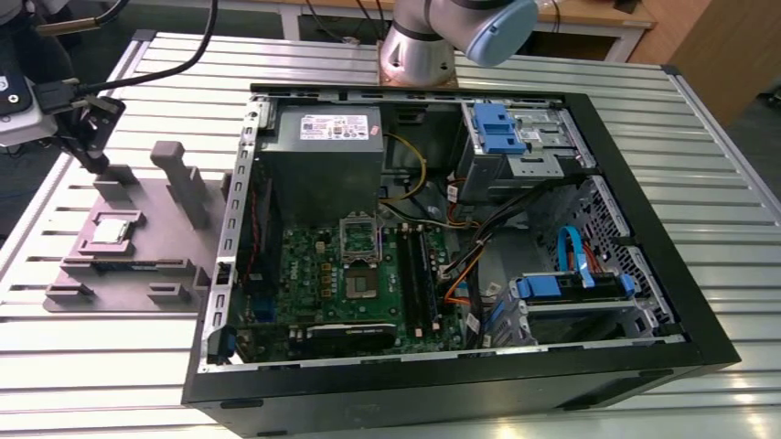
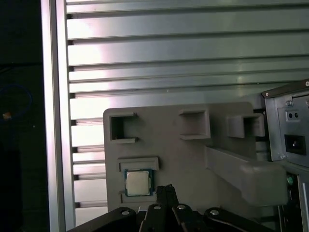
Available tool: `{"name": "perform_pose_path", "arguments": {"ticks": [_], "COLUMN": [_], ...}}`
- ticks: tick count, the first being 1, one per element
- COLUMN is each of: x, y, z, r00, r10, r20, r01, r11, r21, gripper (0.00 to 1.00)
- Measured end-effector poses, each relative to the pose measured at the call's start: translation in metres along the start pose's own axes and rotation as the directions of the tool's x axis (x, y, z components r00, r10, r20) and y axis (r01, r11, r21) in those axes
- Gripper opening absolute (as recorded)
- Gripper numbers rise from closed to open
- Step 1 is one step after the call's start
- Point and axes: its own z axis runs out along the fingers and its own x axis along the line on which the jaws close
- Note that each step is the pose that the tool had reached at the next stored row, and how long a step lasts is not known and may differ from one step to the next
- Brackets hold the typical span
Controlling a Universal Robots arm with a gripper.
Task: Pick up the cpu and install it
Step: 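Pick up the cpu and move it towards the insertion slot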
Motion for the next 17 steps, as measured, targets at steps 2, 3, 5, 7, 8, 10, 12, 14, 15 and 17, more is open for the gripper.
{"name": "perform_pose_path", "arguments": {"ticks": [2, 3, 5, 7, 8, 10, 12, 14, 15, 17], "x": [0.0004, 0.0007, 0.0011, 0.0016, 0.0018, 0.0022, 0.0026, 0.0031, 0.0033, 0.0038], "y": [-0.0001, -0.0001, -0.0002, -0.0002, -0.0003, -0.0004, -0.0004, -0.0005, -0.0005, -0.0006], "z": [0.001, 0.0015, 0.0026, 0.0036, 0.0041, 0.0052, 0.0062, 0.0072, 0.0077, 0.0087], "r00": [1.0, 1.0, 1.0, 1.0, 1.0, 1.0, 1.0, 1.0, 1.0, 1.0], "r10": [0.0, 0.0, 0.0, 0.0, 0.0, 0.0, 0.0, 0.0, 0.0, 0.0], "r20": [-0.0001, 0.0, 0.0001, 0.0001, 0.0001, 0.0001, 0.0002, 0.0002, 0.0002, 0.0002], "r01": [0.0, 0.0, 0.0, 0.0, 0.0, 0.0, 0.0, 0.0, 0.0, 0.0], "r11": [1.0, 1.0, 1.0, 1.0, 1.0, 1.0, 1.0, 1.0, 1.0, 1.0], "r21": [0.0, 0.0001, 0.0, 0.0, 0.0, 0.0, 0.0, 0.0, 0.0, 0.0001], "gripper": [0.11, 0.11, 0.11, 0.11, 0.11, 0.11, 0.11, 0.11, 0.11, 0.11]}}
